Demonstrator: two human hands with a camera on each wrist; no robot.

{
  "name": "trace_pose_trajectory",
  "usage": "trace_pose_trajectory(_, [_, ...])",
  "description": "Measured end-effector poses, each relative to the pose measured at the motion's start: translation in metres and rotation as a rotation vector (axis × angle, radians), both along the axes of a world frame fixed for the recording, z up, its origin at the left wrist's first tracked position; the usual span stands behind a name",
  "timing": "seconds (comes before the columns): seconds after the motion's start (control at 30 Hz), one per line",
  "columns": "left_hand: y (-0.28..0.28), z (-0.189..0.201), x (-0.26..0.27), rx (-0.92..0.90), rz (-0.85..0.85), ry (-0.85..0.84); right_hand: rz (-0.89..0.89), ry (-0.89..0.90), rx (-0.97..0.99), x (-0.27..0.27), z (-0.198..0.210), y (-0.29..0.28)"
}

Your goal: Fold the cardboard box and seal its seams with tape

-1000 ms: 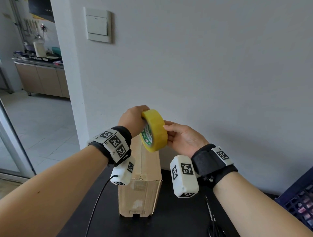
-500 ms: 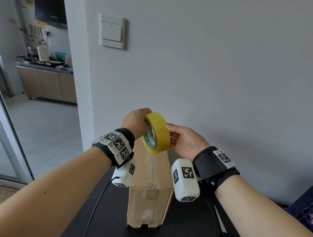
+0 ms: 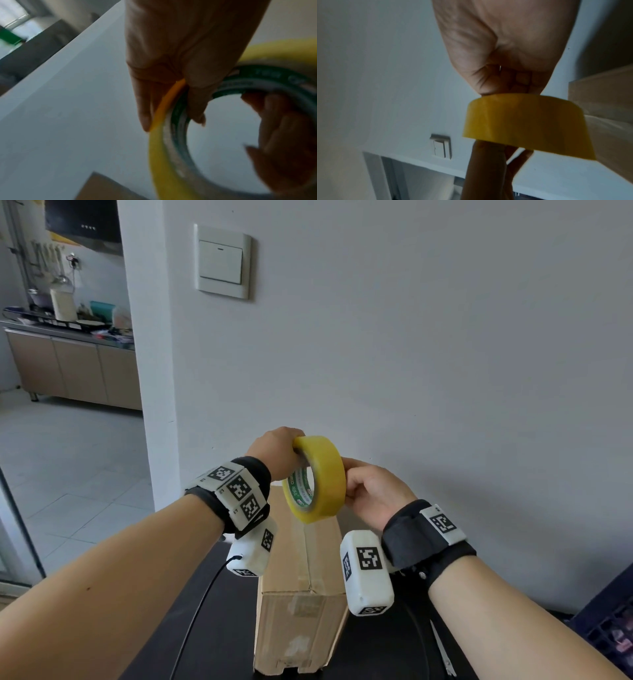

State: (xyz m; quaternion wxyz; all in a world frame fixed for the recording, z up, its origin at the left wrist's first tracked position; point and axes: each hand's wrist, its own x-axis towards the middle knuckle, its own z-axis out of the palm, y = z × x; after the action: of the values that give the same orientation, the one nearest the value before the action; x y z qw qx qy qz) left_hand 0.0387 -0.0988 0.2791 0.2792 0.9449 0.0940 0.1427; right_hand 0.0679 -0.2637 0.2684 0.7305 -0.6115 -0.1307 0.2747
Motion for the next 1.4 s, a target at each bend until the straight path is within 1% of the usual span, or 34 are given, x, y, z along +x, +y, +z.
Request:
trace_pose_trajectory(0.07, [0.004, 0.001, 0.003, 0.027, 0.014, 0.044, -0.031, 0.017, -0.023, 0.002, 0.004, -0.001])
trace_pose_trajectory(0.13, [0.009, 0.002, 0.006, 0.105, 0.056, 0.037, -0.031, 0.053, -0.03, 0.003, 0.009, 0.0])
trace_pose_trajectory(0.2, [0.01, 0.003, 0.008, 0.125, 0.066, 0.027, -0.023, 0.084, -0.041, 0.004, 0.01, 0.002])
trace_pose_trajectory(0.33, [0.01, 0.004, 0.01, 0.091, 0.061, 0.022, -0.034, 0.165, 0.016, 0.007, 0.007, 0.007])
trace_pose_trajectory(0.47, [0.011, 0.001, 0.01, 0.05, 0.037, -0.004, 0.035, 0.213, 0.014, 0.007, 0.008, 0.006])
trace_pose_trajectory(0.53, [0.011, -0.001, 0.011, 0.014, 0.031, -0.033, 0.04, 0.23, 0.02, 0.008, 0.009, 0.007])
trace_pose_trajectory(0.63, [0.011, -0.002, 0.013, -0.018, 0.026, -0.082, 0.043, 0.231, 0.024, 0.009, 0.012, 0.008])
trace_pose_trajectory(0.7, [0.008, -0.003, 0.015, -0.008, 0.017, -0.099, 0.048, 0.213, 0.007, 0.007, 0.012, 0.011])
trace_pose_trajectory(0.8, [0.008, -0.003, 0.017, -0.031, -0.015, -0.07, 0.035, 0.178, 0.029, 0.007, 0.006, 0.013])
trace_pose_trajectory(0.9, [0.017, -0.003, 0.016, -0.046, 0.016, -0.058, 0.043, 0.221, 0.083, 0.007, 0.006, 0.01])
trace_pose_trajectory(1.07, [0.017, -0.006, 0.017, -0.031, 0.032, -0.063, -0.016, 0.226, 0.025, 0.008, 0.003, 0.013])
trace_pose_trajectory(1.4, [0.014, -0.014, 0.019, -0.03, 0.025, -0.028, -0.016, 0.266, -0.009, 0.004, 0.003, 0.009])
